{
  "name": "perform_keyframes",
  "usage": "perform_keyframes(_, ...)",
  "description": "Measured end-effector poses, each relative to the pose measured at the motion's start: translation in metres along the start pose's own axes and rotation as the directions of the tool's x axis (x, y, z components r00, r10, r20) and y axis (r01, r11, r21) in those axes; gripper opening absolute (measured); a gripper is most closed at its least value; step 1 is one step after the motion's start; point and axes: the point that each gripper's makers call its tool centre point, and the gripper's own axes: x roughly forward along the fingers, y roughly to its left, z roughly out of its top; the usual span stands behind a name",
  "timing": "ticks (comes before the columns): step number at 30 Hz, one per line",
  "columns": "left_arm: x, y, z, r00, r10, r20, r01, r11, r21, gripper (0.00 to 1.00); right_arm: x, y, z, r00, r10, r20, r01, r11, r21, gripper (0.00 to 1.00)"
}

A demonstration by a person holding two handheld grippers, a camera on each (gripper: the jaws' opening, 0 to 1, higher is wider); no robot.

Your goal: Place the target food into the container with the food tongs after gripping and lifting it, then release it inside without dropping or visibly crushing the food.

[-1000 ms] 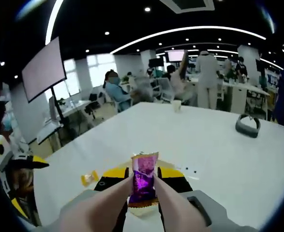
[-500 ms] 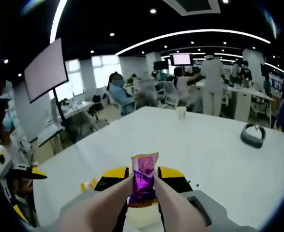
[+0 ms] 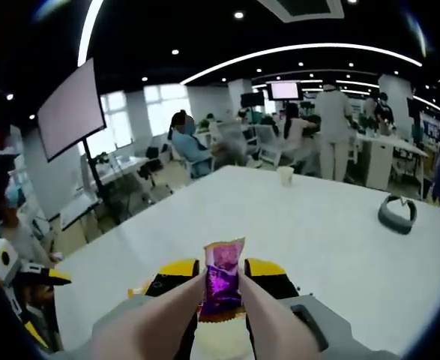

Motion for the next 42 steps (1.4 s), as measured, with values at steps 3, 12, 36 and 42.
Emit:
perform_keyframes(3, -0.011, 0.008, -0.001, 1.000, 0.030, 0.003, -0.030, 1.000, -0.008, 0.95, -0.003, 0.003, -0.006, 1.000, 0.004, -0.012, -0.004, 1.000, -0.002, 0.23)
perform_keyframes(12, -0.018, 0.027, -0.002, 0.987, 0.157, 0.045, -0.156, 0.987, -0.044, 0.96, -0.015, 0.016, -0.038, 1.000, 0.023, -0.017, -0.023, 0.999, 0.031, 0.23)
perform_keyframes(36, 0.002, -0.005, -0.004, 0.984, 0.163, 0.074, -0.157, 0.984, -0.083, 0.94, -0.038, 0.033, -0.060, 0.999, 0.014, -0.050, -0.011, 0.999, 0.051, 0.23)
perform_keyframes(42, 0.011, -0.014, 0.006, 0.991, 0.110, 0.069, -0.108, 0.993, -0.037, 0.94, -0.048, 0.053, -0.056, 0.999, 0.043, -0.021, -0.042, 0.998, 0.042, 0.24)
